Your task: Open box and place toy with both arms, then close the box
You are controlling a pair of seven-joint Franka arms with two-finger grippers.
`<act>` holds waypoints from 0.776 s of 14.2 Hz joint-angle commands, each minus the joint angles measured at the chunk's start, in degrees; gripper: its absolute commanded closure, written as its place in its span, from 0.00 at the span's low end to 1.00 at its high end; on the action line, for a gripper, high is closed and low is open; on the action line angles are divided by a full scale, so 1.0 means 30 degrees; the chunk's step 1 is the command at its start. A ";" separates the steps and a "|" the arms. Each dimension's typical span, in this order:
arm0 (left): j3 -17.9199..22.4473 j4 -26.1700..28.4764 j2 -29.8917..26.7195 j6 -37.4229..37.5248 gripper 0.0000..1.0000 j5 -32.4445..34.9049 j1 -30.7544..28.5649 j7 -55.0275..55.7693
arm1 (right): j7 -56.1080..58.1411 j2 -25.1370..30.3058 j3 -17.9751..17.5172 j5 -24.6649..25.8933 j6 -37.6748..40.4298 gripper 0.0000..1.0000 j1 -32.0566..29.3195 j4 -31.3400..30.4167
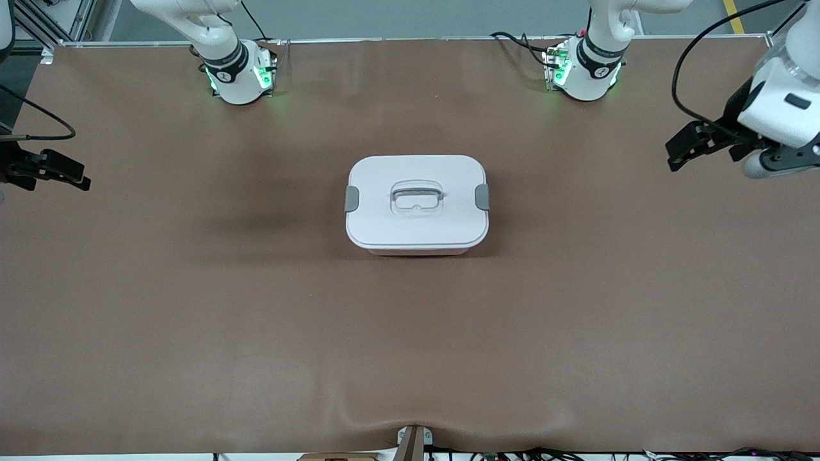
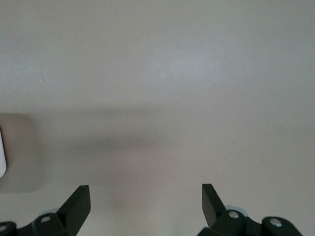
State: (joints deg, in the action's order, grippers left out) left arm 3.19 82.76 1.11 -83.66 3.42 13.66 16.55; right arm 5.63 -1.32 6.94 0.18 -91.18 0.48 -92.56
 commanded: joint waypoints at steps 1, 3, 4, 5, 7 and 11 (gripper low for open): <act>0.0110 0.1561 -0.1394 -0.0150 0.00 -0.0319 -0.0448 -0.1121 | 0.0087 -0.0059 -0.0263 -0.0061 0.0189 0.00 -0.0395 0.0356; -0.0095 0.2351 -0.2009 -0.0441 0.00 -0.0290 -0.1036 -0.1211 | 0.0058 -0.0059 -0.0263 -0.0120 0.0101 0.00 -0.0336 0.0385; -0.0096 0.2210 -0.1925 -0.0472 0.00 -0.0232 -0.1038 -0.1270 | 0.0058 -0.0059 -0.0263 -0.0120 0.0101 0.00 -0.0394 0.0414; -0.0067 0.1947 -0.1808 -0.0444 0.00 -0.0115 -0.1038 -0.1415 | 0.0058 -0.0059 -0.0263 -0.0062 0.0101 0.00 -0.0395 0.0414; -0.0066 0.1564 -0.1573 -0.0385 0.00 -0.0026 -0.1008 -0.1417 | 0.0058 -0.0059 -0.0263 -0.0032 0.0101 0.00 -0.0395 0.0414; -0.0008 0.1711 -0.1631 -0.0326 0.00 -0.0056 -0.1038 -0.1359 | 0.0058 -0.0059 -0.0263 -0.0032 0.0101 0.00 -0.0395 0.0443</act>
State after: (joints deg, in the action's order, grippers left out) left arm 3.26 87.29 -2.99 -84.25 3.40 10.86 13.34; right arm 5.63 -1.32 6.96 0.18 -91.32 0.48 -92.17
